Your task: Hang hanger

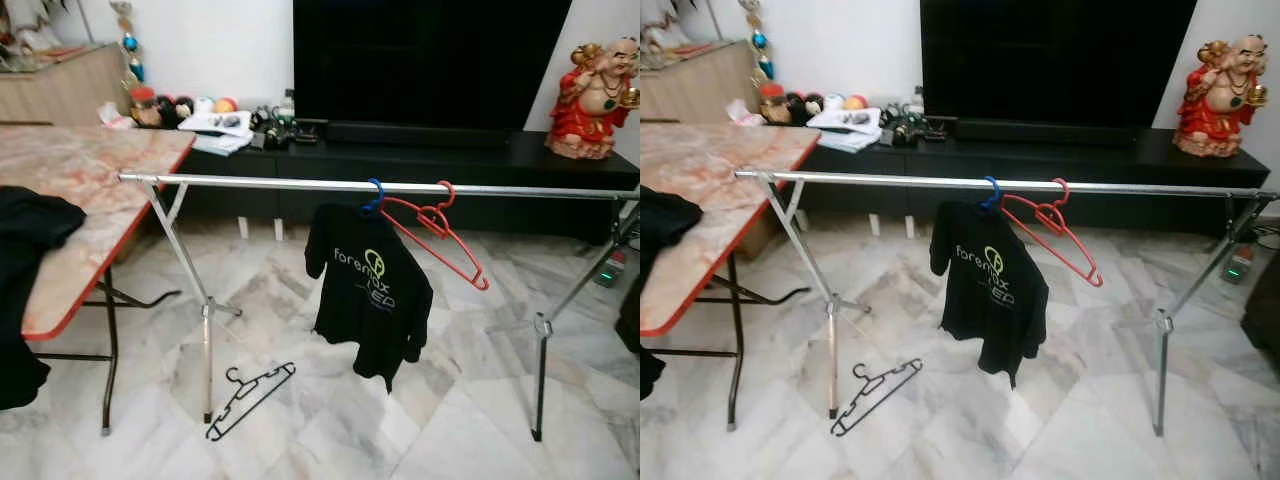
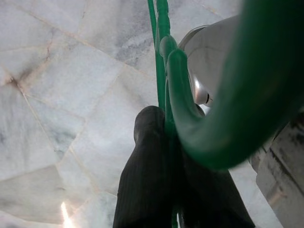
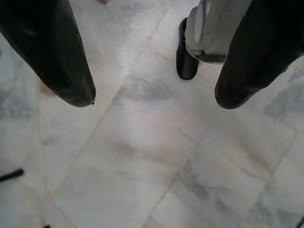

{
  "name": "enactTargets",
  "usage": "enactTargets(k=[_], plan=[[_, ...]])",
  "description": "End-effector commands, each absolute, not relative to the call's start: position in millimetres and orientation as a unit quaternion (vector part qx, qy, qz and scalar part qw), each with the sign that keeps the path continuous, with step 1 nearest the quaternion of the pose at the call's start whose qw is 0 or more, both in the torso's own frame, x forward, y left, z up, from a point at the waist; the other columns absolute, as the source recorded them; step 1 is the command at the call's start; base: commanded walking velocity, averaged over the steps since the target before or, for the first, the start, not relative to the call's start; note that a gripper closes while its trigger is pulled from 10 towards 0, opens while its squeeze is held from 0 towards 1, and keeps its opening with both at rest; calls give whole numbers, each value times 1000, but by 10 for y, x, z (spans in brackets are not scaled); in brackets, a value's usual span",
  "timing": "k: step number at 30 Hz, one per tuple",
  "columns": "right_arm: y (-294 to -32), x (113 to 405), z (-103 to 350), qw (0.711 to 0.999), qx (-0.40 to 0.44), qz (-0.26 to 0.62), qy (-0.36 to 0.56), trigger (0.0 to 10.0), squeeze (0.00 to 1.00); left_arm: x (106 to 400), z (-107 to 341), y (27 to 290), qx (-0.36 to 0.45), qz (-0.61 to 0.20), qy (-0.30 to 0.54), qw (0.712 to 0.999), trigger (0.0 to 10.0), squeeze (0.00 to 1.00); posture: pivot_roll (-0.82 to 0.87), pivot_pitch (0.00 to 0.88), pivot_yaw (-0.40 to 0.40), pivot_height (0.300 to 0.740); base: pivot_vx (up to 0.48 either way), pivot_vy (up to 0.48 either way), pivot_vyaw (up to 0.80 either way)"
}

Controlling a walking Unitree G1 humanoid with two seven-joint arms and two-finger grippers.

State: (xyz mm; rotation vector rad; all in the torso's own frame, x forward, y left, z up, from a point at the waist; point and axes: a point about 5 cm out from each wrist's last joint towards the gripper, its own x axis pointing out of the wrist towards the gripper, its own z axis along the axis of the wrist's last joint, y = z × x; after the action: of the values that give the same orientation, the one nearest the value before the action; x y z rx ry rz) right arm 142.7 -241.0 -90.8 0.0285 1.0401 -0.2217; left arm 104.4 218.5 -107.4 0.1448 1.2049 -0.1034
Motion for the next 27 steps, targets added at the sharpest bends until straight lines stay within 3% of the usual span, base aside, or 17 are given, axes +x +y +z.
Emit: enactTargets(k=[1,7,12,27], plan=[[-2396,1467,-897,864,9,-96,494,10000,0,1082,-1055,2220,69,-41,558,826,10000,0,52,0,-35,740,349,0,0],[-2414,1481,-885,867,4,-89,491,10000,0,1093,-1051,2227,64,-34,556,828,10000,0,59,0,-38,740,358,0,0],[-2423,1457,-893,864,1,-81,497,10000,0,1093,-1051,2230,60,-30,557,828,10000,0,62,0,-41,740,376,0,547],[-2367,1497,-892,865,7,-68,497,10000,0,1097,-1047,2247,58,-26,556,829,10000,0,62,0,-38,740,389,0,0]])
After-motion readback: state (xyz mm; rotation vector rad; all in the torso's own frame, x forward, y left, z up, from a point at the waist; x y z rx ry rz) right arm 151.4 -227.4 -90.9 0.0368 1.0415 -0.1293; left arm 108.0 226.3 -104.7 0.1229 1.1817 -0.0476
